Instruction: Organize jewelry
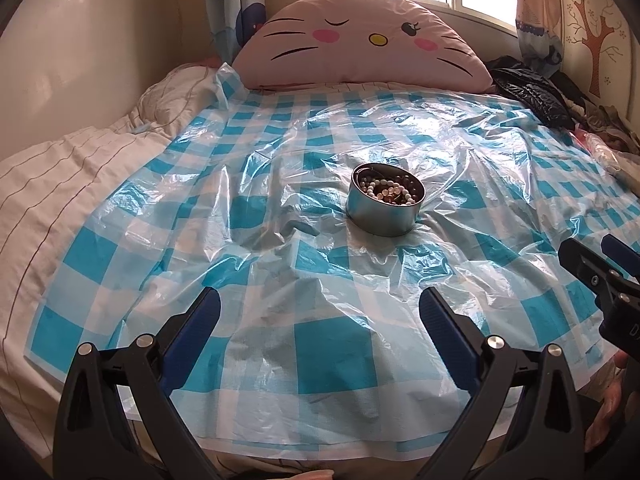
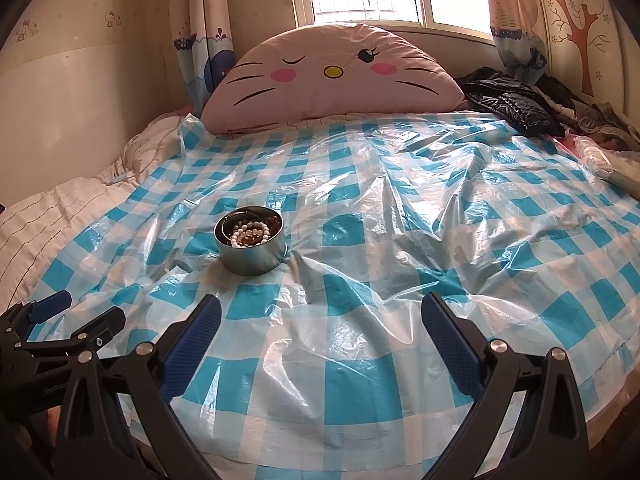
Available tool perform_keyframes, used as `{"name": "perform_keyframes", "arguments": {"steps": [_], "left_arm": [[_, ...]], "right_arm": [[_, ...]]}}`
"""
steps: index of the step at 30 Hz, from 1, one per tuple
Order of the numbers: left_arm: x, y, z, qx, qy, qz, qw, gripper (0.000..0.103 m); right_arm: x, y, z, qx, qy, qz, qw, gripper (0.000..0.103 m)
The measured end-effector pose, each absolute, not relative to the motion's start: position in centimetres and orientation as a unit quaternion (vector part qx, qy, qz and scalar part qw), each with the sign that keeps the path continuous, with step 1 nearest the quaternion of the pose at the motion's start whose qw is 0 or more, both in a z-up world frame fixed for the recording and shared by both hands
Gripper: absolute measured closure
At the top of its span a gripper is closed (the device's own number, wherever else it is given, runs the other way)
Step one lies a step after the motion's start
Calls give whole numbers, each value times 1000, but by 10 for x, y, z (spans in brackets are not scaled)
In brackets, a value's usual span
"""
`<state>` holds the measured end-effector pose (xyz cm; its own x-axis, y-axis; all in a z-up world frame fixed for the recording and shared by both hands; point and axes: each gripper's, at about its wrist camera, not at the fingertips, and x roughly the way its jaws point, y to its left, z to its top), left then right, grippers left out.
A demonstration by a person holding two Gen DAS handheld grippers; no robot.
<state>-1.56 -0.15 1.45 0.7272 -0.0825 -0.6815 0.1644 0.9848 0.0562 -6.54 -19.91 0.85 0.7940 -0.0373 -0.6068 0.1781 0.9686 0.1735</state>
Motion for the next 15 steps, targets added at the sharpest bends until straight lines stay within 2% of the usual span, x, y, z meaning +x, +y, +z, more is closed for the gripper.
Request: {"name": "perform_keyframes", "arguments": {"steps": [15], "left_arm": [[-14,-1,15,57,364,-64,927,7]], "right_arm": [[-65,-199,9,110,315,-57,941,7]]}}
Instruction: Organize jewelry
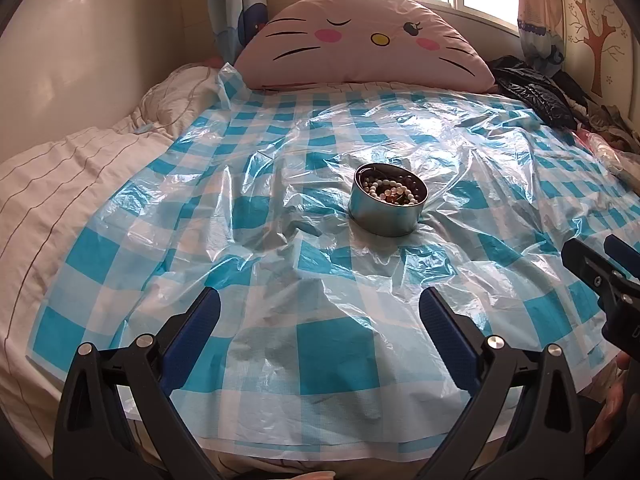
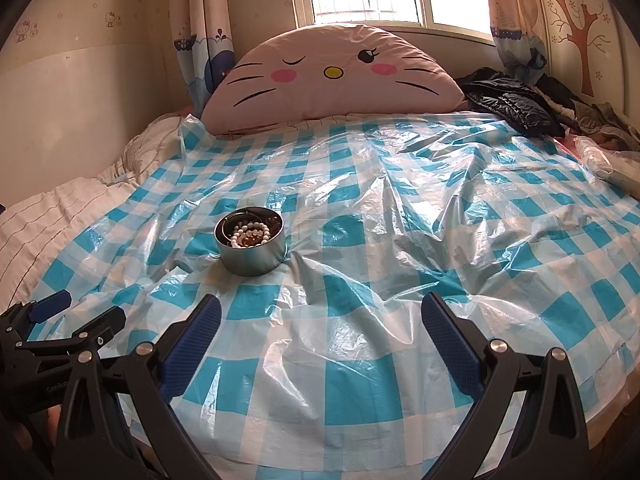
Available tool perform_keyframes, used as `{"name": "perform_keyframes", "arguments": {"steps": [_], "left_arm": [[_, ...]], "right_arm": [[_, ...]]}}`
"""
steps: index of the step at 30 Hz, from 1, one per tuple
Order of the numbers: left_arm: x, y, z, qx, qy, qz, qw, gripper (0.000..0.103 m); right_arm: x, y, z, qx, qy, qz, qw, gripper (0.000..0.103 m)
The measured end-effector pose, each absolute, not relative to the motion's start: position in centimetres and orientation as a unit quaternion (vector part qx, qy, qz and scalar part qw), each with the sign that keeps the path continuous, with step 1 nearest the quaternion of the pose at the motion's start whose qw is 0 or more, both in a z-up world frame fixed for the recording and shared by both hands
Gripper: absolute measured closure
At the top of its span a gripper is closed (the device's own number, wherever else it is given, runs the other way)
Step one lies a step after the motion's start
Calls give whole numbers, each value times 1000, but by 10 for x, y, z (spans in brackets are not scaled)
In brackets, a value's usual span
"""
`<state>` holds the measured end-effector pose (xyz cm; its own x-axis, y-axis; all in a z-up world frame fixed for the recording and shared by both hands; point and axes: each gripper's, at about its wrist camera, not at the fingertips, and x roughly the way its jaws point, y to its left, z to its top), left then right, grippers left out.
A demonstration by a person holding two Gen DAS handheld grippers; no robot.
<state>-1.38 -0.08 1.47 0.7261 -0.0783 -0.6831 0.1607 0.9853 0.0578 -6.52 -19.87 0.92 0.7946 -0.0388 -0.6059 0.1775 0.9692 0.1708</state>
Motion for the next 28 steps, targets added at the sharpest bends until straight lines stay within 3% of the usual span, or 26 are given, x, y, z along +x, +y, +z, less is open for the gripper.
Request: {"name": "perform_keyframes", "arguments": {"steps": [9,19,28], "left_arm": [[3,-1,8,76,402,-49,911,7],[-14,-12,18,117,350,-67,927,7],[-14,7,16,54,362,-54,929,7]], "right_arm": [[-65,-199,9,110,316,-57,941,7],[-65,-200,8,119,315,-58,940,7],[-65,-200,8,118,315,-58,940,7]]}}
